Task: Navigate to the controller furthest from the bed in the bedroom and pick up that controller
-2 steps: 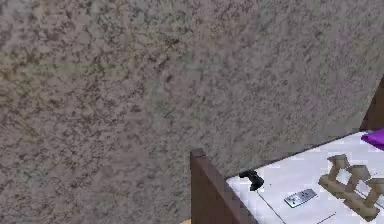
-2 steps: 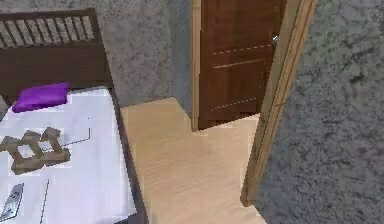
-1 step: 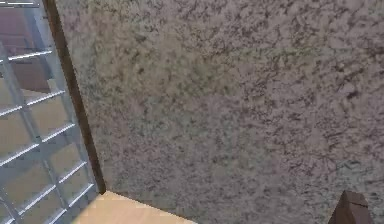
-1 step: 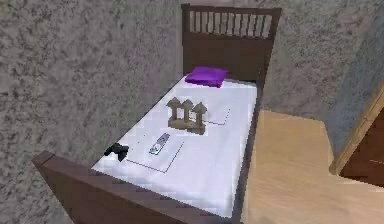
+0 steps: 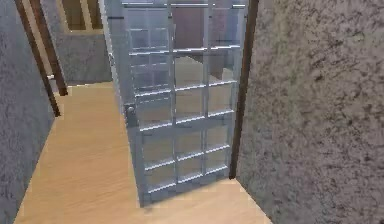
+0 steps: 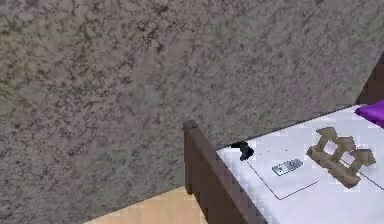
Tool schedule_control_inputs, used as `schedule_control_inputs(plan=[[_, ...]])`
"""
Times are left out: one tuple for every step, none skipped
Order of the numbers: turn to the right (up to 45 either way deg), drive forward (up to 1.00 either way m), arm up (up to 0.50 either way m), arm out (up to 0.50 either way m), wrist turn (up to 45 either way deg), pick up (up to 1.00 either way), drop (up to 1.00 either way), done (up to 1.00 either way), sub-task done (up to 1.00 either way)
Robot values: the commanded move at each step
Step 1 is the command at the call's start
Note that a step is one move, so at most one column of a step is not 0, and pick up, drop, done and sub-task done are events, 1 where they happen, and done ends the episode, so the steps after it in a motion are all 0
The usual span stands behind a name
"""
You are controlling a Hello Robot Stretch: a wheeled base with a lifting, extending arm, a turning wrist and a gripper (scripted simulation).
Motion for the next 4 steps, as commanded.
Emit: schedule_control_inputs(plan=[[-36.0,0.00,0.00,0.00,0.0,0.00,0.00,0.00,0.00],[0.0,1.00,0.00,0.00,0.0,0.00,0.00,0.00,0.00],[-12.0,0.00,0.00,0.00,0.0,0.00,0.00,0.00,0.00],[0.0,0.20,0.00,0.00,0.0,0.00,0.00,0.00,0.00]])
